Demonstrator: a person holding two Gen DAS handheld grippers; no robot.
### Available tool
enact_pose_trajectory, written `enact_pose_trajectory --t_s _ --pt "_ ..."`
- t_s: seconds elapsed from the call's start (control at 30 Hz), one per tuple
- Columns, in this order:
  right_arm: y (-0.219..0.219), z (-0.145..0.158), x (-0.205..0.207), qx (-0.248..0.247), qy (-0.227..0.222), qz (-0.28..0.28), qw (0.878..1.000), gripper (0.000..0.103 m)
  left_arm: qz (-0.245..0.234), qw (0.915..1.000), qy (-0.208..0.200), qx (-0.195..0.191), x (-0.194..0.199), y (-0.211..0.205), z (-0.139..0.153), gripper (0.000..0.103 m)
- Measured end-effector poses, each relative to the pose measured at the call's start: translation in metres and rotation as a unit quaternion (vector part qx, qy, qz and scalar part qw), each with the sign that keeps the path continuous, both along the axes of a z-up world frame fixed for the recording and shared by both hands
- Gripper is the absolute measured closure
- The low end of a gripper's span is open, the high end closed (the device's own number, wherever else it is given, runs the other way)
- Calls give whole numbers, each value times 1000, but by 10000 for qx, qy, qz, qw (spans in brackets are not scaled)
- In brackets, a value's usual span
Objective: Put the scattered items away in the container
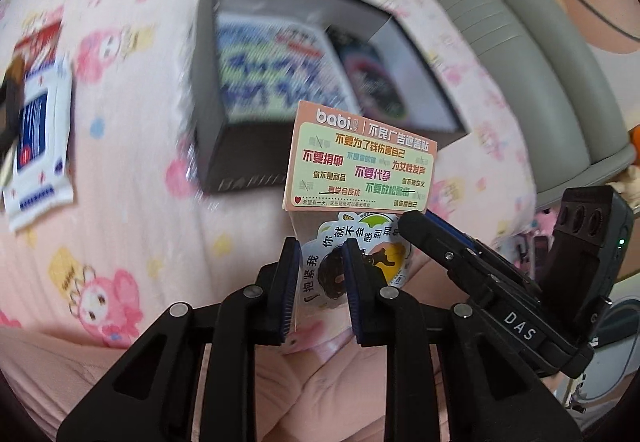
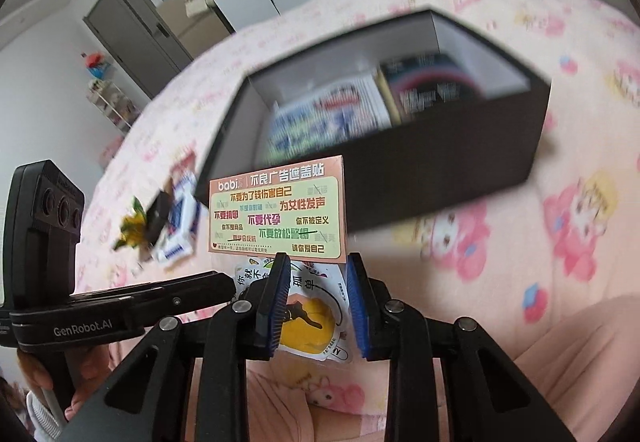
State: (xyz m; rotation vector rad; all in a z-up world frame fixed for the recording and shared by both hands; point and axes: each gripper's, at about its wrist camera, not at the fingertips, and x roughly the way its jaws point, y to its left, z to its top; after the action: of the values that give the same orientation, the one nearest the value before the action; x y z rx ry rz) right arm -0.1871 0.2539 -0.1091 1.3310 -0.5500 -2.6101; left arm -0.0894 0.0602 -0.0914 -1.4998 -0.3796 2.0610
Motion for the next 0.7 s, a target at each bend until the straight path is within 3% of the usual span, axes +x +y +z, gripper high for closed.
enact_pose_trajectory --t_s 0.07,0.17,0.2,0.27,0.4,0.57,0.67,0.7 --pt "11 19 10 36 135 10 9999 78 -14 9999 81 75 -15 1 15 81" --pt "-21 34 22 94 196 65 9997 78 23 9999 119 66 -36 1 26 81" --pt "-16 41 20 122 226 90 9996 78 43 9999 132 48 -48 7 28 81" --pt "37 68 62 201 266 154 9993 78 62 9997 225 -28 -68 17 29 82" --pt "54 89 103 496 294 299 9979 78 198 9993 307 -106 -100 22 25 81" --pt "66 75 79 599 -81 558 9966 78 440 9987 34 -241 -151 17 -5 81" --pt "51 53 36 729 -491 748 9933 77 511 9983 -22 -274 -171 14 -14 79" --pt "45 43 22 847 -655 757 9914 76 519 9984 15 -210 -174 12 -13 74"
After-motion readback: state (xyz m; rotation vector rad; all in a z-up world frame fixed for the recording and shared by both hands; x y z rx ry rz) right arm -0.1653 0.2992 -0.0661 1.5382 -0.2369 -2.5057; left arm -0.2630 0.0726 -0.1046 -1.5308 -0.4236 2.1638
